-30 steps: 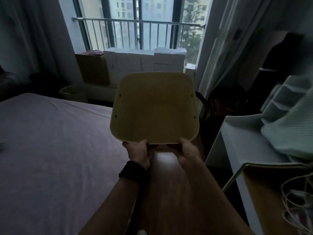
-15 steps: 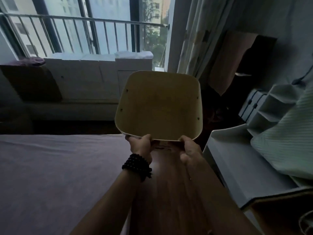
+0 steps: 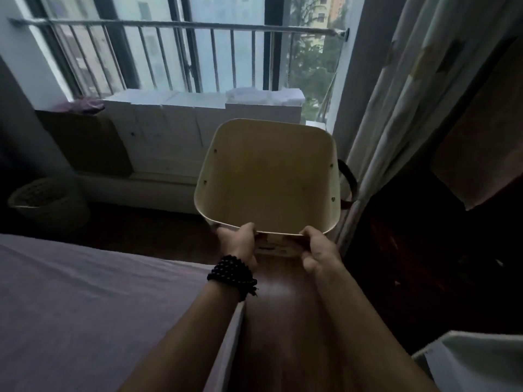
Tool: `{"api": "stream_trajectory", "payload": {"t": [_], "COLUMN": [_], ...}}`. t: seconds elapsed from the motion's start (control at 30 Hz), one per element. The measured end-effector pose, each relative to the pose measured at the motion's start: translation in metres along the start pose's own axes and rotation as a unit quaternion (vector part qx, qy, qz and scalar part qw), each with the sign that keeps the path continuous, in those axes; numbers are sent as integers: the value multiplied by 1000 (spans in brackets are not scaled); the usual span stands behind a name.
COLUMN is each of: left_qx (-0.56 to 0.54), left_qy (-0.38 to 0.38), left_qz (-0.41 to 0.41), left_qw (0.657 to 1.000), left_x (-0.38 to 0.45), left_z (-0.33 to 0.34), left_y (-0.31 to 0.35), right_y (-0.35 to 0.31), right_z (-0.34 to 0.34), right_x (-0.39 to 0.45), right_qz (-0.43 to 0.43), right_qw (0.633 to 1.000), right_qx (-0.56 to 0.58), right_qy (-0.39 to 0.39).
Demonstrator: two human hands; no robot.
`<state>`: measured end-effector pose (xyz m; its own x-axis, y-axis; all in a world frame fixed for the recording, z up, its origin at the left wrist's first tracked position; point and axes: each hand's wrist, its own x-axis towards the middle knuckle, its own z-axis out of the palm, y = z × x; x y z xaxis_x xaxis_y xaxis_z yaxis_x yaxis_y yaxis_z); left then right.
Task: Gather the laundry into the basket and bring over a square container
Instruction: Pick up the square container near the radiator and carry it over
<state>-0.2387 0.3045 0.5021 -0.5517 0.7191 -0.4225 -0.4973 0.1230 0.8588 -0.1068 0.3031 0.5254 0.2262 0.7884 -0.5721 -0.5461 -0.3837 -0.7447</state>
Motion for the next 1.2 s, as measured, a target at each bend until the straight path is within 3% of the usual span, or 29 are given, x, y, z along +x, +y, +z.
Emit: {"api": "stream_trajectory", "payload": {"t": [0.33,0.63,0.87,1.2], "left_qx": [-43,-74,-136,-254], "left_qy": [115,196,282,401], "left_qz": [29,14,27,85], "left_qw": [992,978,949,876], "left_x": [223,442,545,730], "left_z": [118,197,183,139], "left_y": [52,103,173,259], "right_y": [-63,-82,-56,23], "right_z": [183,373,517,762], "right_x": [200,379,437,523], "right_qz": [32,65,124,208], "right_qw": [994,981,953,871], "right_qx": [-55,-145,-190,-293], "right_qy": [-91,-112,-202,-335]}}
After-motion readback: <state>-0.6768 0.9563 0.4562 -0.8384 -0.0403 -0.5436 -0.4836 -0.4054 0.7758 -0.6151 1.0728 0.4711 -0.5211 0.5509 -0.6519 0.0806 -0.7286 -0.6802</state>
